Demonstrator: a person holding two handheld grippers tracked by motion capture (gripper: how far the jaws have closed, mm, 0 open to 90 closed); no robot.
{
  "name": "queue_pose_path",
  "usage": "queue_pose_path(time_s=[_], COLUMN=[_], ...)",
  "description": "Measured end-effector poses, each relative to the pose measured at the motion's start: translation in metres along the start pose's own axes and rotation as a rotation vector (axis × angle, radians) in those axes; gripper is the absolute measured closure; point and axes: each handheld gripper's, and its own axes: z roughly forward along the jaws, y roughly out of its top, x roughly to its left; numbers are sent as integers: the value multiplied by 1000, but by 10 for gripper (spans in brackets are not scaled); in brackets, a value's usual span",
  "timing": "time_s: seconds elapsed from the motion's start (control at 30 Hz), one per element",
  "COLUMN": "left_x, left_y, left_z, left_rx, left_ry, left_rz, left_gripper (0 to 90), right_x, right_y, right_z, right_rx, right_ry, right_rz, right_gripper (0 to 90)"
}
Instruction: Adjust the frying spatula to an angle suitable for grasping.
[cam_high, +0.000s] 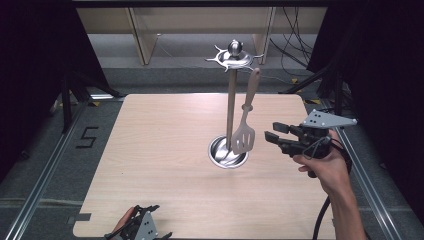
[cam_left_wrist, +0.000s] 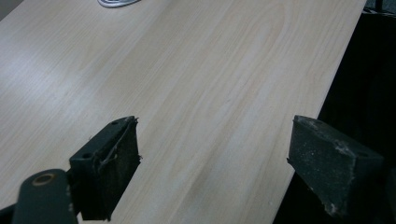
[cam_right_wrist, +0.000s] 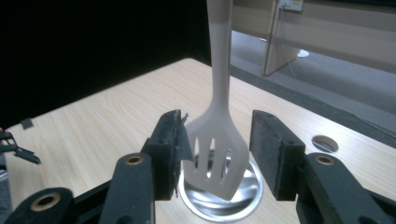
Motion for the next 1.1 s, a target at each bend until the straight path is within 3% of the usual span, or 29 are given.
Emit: queue_pose_path(time_s=[0.03,0.07,0.2,0.37,0.43,0.57,0.6,0.67,0.7,0.73,0.77,0.8,0.83,0.9,1.1], left_x=[0,-1,-1,0,1,1,1,1,1,1,1,2,2,1,2], left_y=[0,0,0,0,1,1,1,2,2,1,1,1,1,1,2], left_z=[0,1,1,0,0,0,1,0,0,1,1,1,1,1,0], left_rx=[0,-11,-18,-10,-7,-10,-19,-19,-18,-19,-19,-16,-16,-16,-9], left_ry=[0,19,14,4,-12,-7,11,-3,-2,3,4,12,12,12,-7], left_rz=[-1,-1,-10,-5,-8,-7,-7,-8,-9,-9,-11,-7,-7,-7,-7], left_gripper=[156,156,156,156,156,156,156,156,156,156,156,156,156,156,156], right_x=[2,2,5,6,4,3,2,2,1,2,0,2,2,0,3], right_y=[-3,-7,-16,-29,-36,-45,-51,-56,-58,-60,-61,-63,-63,-66,-74], right_z=[0,1,0,1,2,3,5,6,7,7,7,8,8,9,13], right_rx=[4,14,26,4,50,67,88,113,113,121,131,123,123,134,158], right_ry=[5,-13,-24,-28,-33,-31,-33,-29,-33,-30,-28,-36,-36,-32,-25], right_rz=[14,-3,9,30,25,41,35,49,33,52,29,59,59,35,29], right_gripper=[525,513,492,485,458,451,445,444,443,442,440,439,439,437,425])
